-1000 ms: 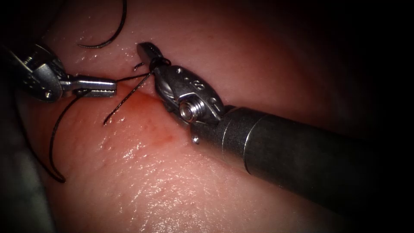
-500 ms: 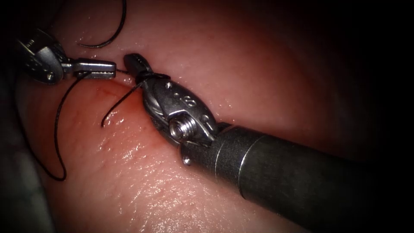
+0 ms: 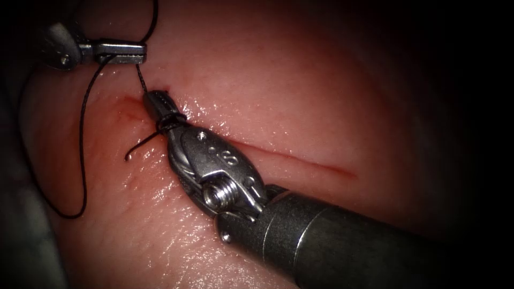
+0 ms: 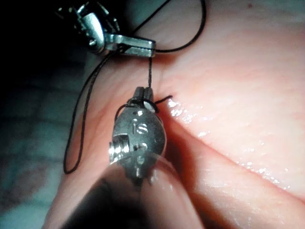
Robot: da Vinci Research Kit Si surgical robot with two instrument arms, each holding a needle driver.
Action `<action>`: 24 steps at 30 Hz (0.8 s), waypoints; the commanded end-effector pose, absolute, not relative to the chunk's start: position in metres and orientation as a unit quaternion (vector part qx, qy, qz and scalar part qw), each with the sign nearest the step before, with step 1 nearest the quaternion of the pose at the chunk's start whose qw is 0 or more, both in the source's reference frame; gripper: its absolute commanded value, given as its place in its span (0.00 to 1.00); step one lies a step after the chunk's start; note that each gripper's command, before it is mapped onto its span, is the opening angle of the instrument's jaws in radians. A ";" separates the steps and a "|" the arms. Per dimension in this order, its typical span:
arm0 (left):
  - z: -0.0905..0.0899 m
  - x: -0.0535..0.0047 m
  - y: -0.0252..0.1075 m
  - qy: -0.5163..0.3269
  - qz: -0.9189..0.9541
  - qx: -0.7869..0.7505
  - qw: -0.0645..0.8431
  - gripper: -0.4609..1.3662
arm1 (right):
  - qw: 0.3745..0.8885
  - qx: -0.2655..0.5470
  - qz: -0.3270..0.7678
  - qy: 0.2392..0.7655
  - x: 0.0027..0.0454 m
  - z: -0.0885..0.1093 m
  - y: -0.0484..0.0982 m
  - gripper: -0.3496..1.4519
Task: Wound Closure
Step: Pull the right gripper down and the left gripper up to tighten the suture
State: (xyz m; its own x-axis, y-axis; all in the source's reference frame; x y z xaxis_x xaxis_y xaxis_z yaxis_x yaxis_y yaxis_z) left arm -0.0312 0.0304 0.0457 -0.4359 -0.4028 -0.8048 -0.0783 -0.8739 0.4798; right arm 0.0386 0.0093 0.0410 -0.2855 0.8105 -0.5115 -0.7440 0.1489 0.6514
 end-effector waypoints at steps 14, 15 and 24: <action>0.046 -0.0320 0.036 -0.230 -0.819 0.515 0.105 0.06 | 0.574 0.089 0.688 0.435 0.0392 0.042 0.006 0.00; 0.046 -0.0320 0.036 -0.230 -0.819 0.515 0.104 0.06 | 0.574 0.089 0.688 0.435 0.0392 0.042 0.006 0.00; 0.047 -0.0326 0.039 -0.229 -0.822 0.511 0.102 0.06 | 0.577 0.093 0.682 0.439 0.0398 0.041 0.005 0.00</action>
